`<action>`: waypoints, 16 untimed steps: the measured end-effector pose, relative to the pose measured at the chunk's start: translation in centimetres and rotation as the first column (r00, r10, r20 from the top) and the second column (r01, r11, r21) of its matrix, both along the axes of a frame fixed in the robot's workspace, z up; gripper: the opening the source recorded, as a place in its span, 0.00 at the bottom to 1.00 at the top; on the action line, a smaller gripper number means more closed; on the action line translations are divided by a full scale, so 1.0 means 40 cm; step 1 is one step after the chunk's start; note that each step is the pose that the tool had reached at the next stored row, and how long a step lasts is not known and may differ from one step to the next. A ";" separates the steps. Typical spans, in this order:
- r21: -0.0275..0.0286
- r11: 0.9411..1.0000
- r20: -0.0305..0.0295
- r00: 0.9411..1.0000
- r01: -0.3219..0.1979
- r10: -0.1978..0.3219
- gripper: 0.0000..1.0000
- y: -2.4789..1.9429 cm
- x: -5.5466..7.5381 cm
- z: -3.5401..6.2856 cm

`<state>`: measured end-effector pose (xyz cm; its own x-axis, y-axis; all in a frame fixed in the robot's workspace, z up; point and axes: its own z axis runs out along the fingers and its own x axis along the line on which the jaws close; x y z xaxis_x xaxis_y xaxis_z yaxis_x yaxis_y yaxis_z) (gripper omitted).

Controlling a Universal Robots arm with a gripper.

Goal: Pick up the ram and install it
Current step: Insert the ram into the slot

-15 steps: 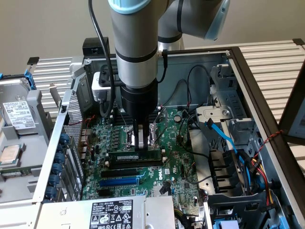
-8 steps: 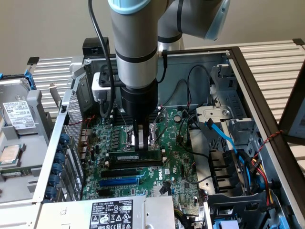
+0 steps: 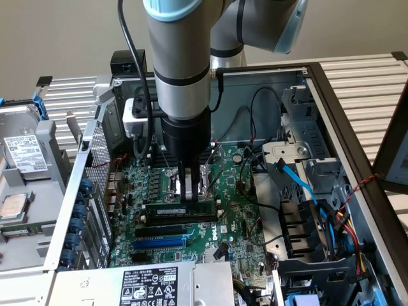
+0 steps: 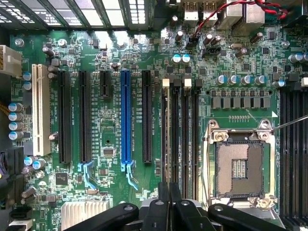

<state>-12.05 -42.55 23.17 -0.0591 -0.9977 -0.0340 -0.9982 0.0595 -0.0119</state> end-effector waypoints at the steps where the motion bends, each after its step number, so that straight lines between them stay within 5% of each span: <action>1: -0.001 1.000 0.000 1.000 0.000 0.000 0.12 0.000 0.000 0.000; 6: -0.003 1.000 0.001 1.000 -0.001 0.001 0.12 0.000 0.000 0.000; 16: -0.004 1.000 0.014 1.000 -0.002 0.002 0.12 0.000 -0.001 0.002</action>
